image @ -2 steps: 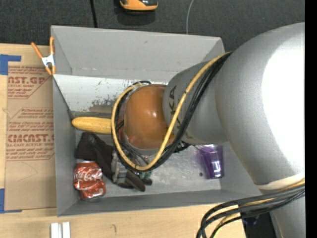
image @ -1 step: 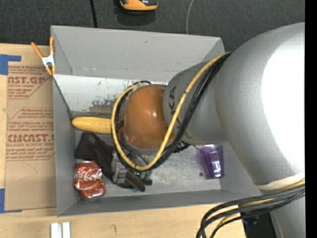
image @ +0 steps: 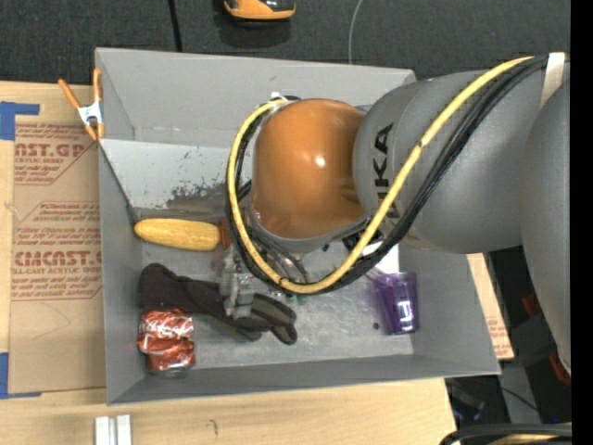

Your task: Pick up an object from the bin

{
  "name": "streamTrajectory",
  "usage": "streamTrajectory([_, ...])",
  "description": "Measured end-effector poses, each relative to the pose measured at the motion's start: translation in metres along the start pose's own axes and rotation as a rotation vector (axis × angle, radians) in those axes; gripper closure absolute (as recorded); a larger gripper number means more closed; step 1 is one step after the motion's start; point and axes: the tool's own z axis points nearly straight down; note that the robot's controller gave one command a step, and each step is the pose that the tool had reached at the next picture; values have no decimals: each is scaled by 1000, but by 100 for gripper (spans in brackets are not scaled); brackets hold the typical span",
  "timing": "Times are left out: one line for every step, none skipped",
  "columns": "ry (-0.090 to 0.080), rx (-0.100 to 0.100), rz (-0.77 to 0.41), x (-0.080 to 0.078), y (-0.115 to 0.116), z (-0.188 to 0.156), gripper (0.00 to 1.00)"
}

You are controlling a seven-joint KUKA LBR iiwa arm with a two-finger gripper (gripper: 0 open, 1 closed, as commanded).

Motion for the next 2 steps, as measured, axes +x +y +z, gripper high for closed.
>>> streamTrajectory([0,-1,-1,0,0,0,0])
streamTrajectory([0,-1,-1,0,1,0,0])
